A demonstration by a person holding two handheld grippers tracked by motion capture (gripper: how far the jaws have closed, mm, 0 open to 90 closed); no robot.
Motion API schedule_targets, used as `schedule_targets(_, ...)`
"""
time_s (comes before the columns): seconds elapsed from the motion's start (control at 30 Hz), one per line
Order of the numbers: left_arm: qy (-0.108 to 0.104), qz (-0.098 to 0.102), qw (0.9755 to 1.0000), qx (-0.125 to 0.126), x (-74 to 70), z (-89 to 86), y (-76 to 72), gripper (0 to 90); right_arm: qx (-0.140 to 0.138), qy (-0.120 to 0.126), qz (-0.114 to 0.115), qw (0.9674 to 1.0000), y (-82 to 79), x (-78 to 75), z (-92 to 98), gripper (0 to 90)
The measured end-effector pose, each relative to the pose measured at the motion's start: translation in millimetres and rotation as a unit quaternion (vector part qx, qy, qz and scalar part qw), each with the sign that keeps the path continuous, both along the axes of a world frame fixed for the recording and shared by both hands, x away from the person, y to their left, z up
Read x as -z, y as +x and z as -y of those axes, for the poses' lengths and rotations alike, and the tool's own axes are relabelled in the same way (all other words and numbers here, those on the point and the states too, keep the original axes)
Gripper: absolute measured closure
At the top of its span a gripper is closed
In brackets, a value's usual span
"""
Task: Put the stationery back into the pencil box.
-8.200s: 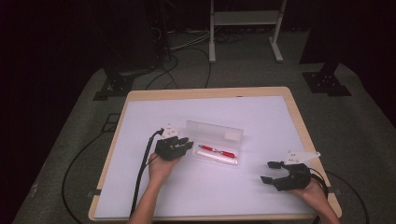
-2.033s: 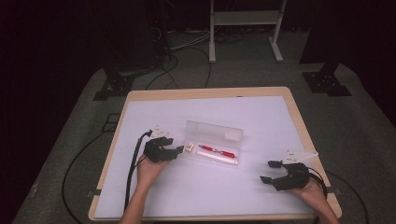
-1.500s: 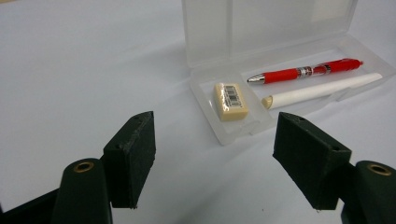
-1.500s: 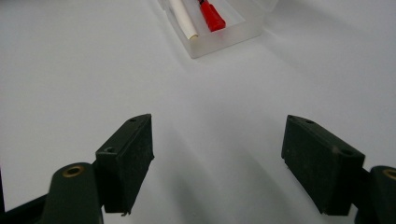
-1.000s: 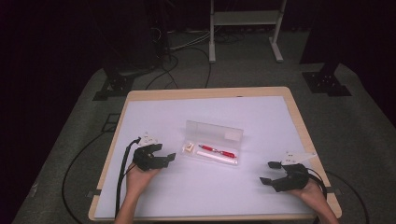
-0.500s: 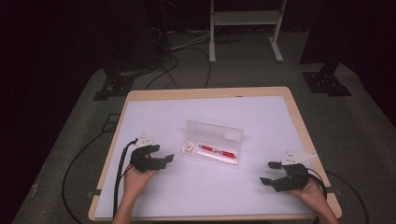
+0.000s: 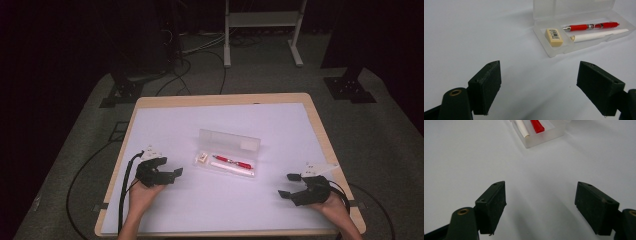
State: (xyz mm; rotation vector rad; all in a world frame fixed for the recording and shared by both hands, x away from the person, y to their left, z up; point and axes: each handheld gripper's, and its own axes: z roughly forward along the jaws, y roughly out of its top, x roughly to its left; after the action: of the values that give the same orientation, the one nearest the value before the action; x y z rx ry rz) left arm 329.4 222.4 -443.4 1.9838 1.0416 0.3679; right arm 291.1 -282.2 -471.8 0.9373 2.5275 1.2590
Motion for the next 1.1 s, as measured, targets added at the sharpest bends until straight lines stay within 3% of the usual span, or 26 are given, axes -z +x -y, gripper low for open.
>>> schedule_targets(0.77,0.0,-0.003,0.9999,-0.013,5.5,-18.7,-17.0,18.2,-0.001,0.0,-0.002,1.0,-2.3,1.2,-2.1,23.9)
schedule_targets(1.1,0.0,0.003,0.9998,-0.021,10.3,-29.3,-32.5,17.3,0.002,-0.001,0.001,1.0,-6.8,2.0,-3.1,23.9)
